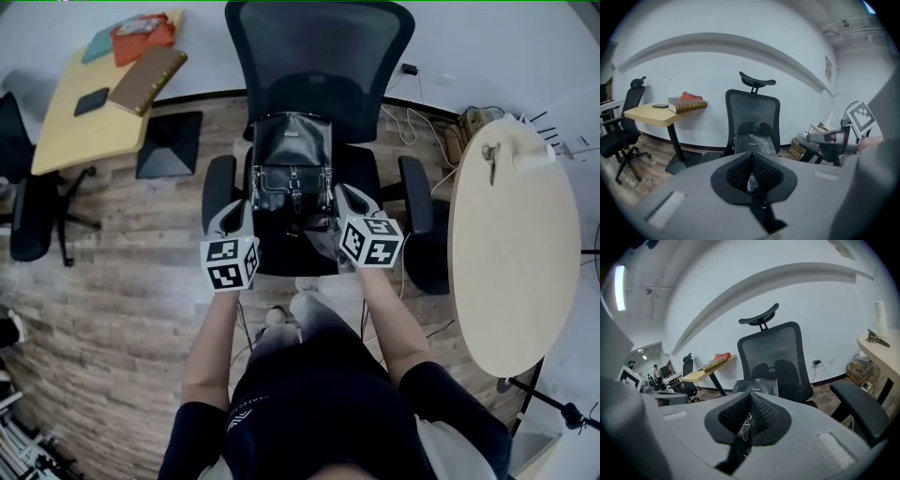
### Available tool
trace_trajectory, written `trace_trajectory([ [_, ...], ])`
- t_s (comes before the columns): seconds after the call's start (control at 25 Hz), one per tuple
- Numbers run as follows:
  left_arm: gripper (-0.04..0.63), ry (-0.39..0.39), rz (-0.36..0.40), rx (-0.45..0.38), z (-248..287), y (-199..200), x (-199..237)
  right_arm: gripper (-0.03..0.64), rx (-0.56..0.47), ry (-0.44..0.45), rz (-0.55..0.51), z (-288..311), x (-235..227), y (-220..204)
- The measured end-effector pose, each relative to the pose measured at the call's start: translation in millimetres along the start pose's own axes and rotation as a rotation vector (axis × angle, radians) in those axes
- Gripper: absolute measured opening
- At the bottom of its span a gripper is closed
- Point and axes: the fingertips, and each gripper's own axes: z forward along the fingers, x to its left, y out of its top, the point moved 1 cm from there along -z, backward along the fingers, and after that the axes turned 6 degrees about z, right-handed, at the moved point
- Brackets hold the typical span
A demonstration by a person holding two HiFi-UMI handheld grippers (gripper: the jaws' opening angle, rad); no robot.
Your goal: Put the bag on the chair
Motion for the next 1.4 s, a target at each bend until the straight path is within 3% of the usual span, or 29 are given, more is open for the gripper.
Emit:
trace_trajectory([
  [0.8,0.015,-0.005,-0.017,-0.029,-83,-6,-3,0.002,0.001,-0.048,-0.028,-68,19,-14],
  [1.4,0.015,-0.003,-0.032,-0.052,-106,-2,-3,0.002,0.027,-0.001,-0.038,-83,42,-18],
])
